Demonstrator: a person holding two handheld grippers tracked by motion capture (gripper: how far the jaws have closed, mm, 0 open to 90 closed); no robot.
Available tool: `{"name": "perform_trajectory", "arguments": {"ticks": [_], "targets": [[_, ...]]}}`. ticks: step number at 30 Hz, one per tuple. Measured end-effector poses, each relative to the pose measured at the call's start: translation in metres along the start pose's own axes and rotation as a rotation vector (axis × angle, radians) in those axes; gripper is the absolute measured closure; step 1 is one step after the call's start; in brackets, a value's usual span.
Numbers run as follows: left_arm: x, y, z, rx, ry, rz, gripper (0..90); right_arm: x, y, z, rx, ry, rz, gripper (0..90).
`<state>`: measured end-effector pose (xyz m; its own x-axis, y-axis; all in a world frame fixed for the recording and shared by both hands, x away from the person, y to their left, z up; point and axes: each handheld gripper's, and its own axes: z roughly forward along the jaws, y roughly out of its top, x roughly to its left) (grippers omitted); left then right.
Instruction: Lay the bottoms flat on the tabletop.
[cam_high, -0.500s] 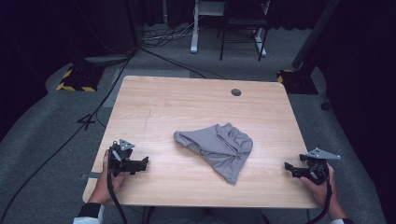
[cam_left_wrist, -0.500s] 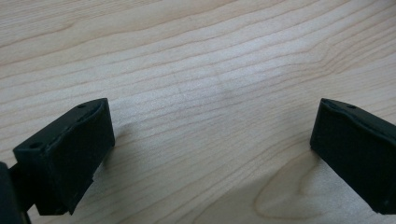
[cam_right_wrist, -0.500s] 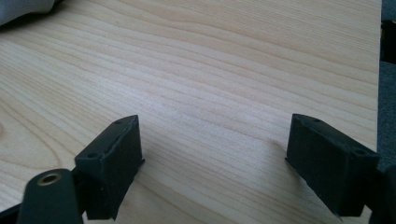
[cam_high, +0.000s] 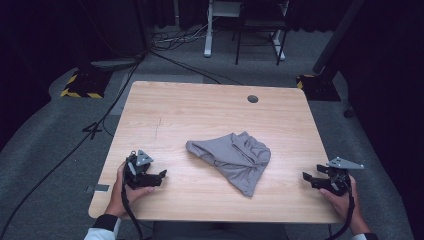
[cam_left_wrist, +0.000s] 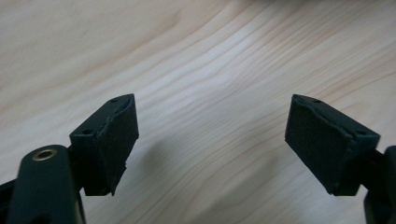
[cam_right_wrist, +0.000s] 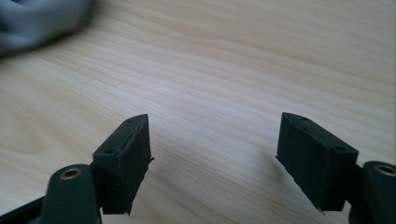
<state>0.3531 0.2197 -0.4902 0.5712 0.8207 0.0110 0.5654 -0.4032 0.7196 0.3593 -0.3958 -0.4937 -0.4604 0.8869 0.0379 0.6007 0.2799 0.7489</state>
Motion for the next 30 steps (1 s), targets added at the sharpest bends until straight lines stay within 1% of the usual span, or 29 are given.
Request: {"name": "perform_trajectory", "arguments": {"ticks": [1,2,3,5,6,7,8,9,10,11,12,13,14,15,16,17,18,19,20,21,22,23,24,25,26,27,28,29,30], "targets": [[0.0,0.0,0.0,0.0,0.0,0.0,19.0,0.0,0.0,0.0,0.0,0.0,0.0,26.1],[-0.007,0.007,0.0,-0.015,-0.017,0.013,20.2,0.015,0.011,-0.002,-0.026,0.057,-0.036,28.4],[-0.021,0.022,0.003,-0.036,-0.061,0.052,20.6,0.025,0.017,-0.003,-0.034,0.077,-0.053,29.2],[-0.041,0.04,0.008,-0.063,-0.09,0.094,21.3,0.048,0.027,-0.001,-0.036,0.104,-0.129,31.7],[-0.051,0.049,0.011,-0.077,-0.102,0.128,21.8,0.06,0.031,0.002,-0.03,0.114,-0.165,32.7],[-0.061,0.058,0.015,-0.096,-0.116,0.149,21.9,0.071,0.035,0.006,-0.029,0.126,-0.196,34.4],[-0.061,0.058,0.015,-0.096,-0.116,0.149,22.1,0.082,0.038,0.01,-0.027,0.14,-0.219,35.0],[-0.081,0.076,0.023,-0.121,-0.142,0.195,22.5,0.091,0.042,0.014,-0.026,0.157,-0.241,35.5],[-0.081,0.076,0.023,-0.121,-0.142,0.195,22.5,0.1,0.045,0.019,-0.023,0.178,-0.255,36.4],[-0.097,0.092,0.032,-0.14,-0.173,0.225,22.2,0.107,0.047,0.023,-0.021,0.196,-0.263,36.6],[-0.097,0.092,0.032,-0.14,-0.173,0.225,22.5,0.113,0.05,0.027,-0.019,0.212,-0.268,37.5],[-0.103,0.098,0.038,-0.146,-0.185,0.227,22.5,0.113,0.05,0.027,-0.019,0.212,-0.268,37.5],[-0.109,0.105,0.043,-0.148,-0.204,0.232,22.7,0.118,0.052,0.03,-0.017,0.225,-0.272,38.1],[-0.113,0.11,0.05,-0.142,-0.22,0.236,22.7,0.123,0.054,0.033,-0.018,0.235,-0.277,38.0],[-0.118,0.114,0.057,-0.131,-0.22,0.24,22.9,0.126,0.055,0.035,-0.017,0.235,-0.279,38.0],[-0.121,0.117,0.064,-0.121,-0.226,0.243,23.9,0.129,0.058,0.041,-0.005,0.229,-0.278,38.5],[-0.124,0.12,0.071,-0.107,-0.242,0.244,23.9,0.129,0.058,0.041,-0.005,0.229,-0.278,38.5],[-0.127,0.122,0.085,-0.069,-0.245,0.261,26.9,0.131,0.058,0.048,0.015,0.234,-0.268,39.7],[-0.127,0.122,0.09,-0.054,-0.235,0.259,28.6,0.132,0.057,0.051,0.029,0.225,-0.272,39.7],[-0.127,0.122,0.09,-0.054,-0.235,0.259,33.2,0.133,0.057,0.055,0.035,0.224,-0.276,40.4],[-0.126,0.121,0.095,-0.041,-0.227,0.252,33.2,0.133,0.057,0.055,0.035,0.224,-0.276,40.4],[-0.124,0.121,0.098,-0.035,-0.24,0.245,36.3,0.134,0.057,0.058,0.042,0.217,-0.278,43.5],[-0.119,0.121,0.101,-0.034,-0.247,0.232,43.8,0.137,0.057,0.062,0.054,0.206,-0.295,50.8],[-0.119,0.121,0.101,-0.034,-0.247,0.232,48.7,0.137,0.057,0.062,0.054,0.206,-0.295,50.8],[-0.118,0.12,0.103,-0.029,-0.248,0.241,51.3,0.14,0.059,0.064,0.046,0.206,-0.314,58.2],[-0.118,0.12,0.105,-0.023,-0.248,0.257,53.6,0.142,0.06,0.064,0.044,0.193,-0.332,63.1],[-0.117,0.12,0.109,-0.013,-0.226,0.278,57.1,0.144,0.061,0.064,0.037,0.176,-0.347,71.6],[-0.117,0.12,0.109,-0.013,-0.226,0.278,59.3,0.144,0.063,0.064,0.034,0.161,-0.354,74.8],[-0.116,0.122,0.11,-0.014,-0.225,0.277,59.3,0.144,0.063,0.064,0.034,0.161,-0.354,74.8]]}}
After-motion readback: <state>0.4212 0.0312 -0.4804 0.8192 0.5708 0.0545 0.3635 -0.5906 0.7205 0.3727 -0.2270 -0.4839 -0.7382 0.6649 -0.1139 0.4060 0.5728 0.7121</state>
